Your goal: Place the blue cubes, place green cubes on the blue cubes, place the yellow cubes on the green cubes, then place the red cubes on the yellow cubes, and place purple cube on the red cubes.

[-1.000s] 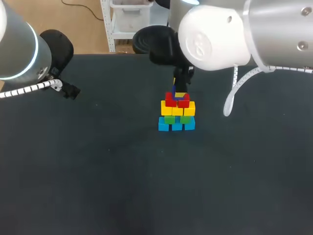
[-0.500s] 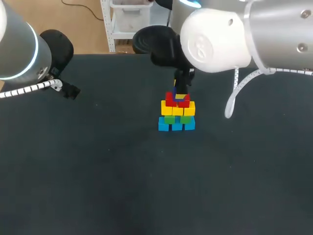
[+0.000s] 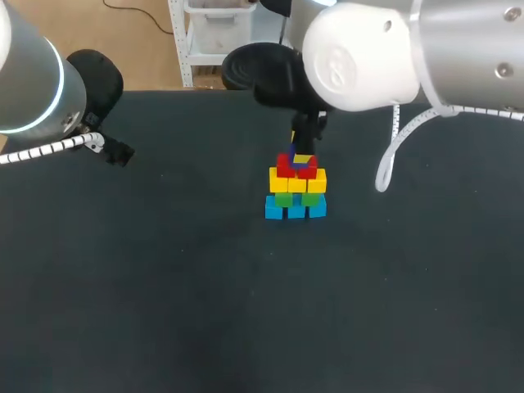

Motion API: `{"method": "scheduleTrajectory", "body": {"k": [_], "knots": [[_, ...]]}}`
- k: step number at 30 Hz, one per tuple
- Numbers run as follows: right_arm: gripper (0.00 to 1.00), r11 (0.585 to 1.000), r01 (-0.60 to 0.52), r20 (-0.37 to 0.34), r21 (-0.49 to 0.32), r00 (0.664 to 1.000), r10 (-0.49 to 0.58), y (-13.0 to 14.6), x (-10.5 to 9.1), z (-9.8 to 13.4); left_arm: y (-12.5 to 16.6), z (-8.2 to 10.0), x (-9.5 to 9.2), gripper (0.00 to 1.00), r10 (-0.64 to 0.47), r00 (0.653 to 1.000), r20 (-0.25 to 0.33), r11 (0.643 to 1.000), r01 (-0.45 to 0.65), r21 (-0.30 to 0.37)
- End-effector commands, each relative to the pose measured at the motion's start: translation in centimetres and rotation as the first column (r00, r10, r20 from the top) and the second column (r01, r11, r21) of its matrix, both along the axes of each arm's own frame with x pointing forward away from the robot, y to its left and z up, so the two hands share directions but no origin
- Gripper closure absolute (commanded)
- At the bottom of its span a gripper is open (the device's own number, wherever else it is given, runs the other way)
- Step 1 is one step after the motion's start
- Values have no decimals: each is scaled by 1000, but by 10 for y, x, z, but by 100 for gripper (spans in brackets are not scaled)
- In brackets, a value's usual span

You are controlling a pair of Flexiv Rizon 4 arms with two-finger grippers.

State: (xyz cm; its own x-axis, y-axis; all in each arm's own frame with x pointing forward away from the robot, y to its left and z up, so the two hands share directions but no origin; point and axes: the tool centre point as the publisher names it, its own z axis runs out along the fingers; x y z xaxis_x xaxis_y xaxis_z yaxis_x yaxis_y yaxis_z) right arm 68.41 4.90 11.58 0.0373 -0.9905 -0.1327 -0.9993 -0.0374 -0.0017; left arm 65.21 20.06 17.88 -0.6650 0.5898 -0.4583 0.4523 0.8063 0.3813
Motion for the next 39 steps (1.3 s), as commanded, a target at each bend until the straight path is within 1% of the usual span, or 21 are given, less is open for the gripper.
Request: {"method": "scheduleTrajectory", "body": {"k": [1,10,20,39], "knots": [[100,1000,-3,-4,-6,1000,3,2,4,-1,1,0,0,0,-1,1000,1,1000,1,-2],[100,1000,-11,0,-8,1000,11,5,7,4,1,0,0,0,-1,1000,1,1000,1,-2],[100,1000,-9,-13,-5,1000,9,4,3,4,1,0,0,0,-1,1000,1,1000,1,-2],[100,1000,-17,-25,-11,1000,17,4,2,-1,1,0,0,0,-1,1000,1,1000,1,-2]]}}
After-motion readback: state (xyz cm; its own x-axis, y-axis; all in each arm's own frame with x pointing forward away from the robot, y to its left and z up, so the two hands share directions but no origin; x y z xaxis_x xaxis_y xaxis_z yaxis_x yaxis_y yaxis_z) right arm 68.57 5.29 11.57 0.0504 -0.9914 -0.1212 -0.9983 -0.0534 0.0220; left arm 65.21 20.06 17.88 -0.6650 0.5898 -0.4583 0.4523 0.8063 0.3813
